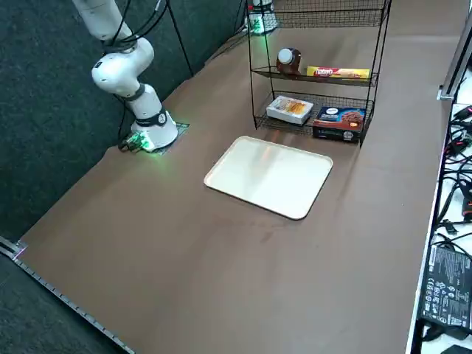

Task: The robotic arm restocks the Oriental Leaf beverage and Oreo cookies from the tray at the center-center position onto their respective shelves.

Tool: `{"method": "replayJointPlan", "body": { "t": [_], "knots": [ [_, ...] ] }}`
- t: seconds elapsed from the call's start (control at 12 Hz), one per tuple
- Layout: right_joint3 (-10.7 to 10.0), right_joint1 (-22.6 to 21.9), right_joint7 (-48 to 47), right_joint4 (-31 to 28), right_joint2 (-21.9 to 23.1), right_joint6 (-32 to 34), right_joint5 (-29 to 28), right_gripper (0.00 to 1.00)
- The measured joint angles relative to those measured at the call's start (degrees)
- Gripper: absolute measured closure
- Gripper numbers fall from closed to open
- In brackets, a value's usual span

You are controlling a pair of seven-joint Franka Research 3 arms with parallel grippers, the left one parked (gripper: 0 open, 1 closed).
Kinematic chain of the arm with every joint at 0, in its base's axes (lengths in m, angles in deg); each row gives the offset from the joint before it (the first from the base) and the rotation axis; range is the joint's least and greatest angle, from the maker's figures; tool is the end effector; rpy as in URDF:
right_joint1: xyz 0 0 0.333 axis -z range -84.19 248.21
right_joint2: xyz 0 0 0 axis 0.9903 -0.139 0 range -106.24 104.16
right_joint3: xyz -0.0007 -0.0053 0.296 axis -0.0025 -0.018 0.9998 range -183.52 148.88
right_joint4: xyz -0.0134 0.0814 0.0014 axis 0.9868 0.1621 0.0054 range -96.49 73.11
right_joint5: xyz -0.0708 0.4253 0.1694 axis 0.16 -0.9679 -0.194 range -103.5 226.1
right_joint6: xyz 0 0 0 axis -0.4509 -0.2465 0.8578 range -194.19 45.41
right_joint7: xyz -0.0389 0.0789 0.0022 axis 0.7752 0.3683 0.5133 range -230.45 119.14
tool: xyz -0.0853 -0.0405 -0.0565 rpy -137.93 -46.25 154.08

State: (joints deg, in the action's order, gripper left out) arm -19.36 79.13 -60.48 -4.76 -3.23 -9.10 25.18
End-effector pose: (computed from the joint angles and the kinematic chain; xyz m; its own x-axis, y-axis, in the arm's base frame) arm 0.6155 0.0825 0.6375 0.9892 0.0513 -0.1377 -0.0382 -0.8153 -0.5778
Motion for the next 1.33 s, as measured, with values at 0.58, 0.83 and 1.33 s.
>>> {"method": "replayJointPlan", "body": {
  "t": [0.58, 0.83, 1.33],
  "knots": [
    [0.0, -7.4, -0.9, 0.0, -4.2, -4.8, 0.0, 0.47],
    [0.0, -7.7, -0.9, 0.0, -5.0, -5.1, 0.0, 0.46],
    [0.0, -9.0, -0.9, 0.0, -6.4, -6.0, 0.0, 0.17]
  ]
}}
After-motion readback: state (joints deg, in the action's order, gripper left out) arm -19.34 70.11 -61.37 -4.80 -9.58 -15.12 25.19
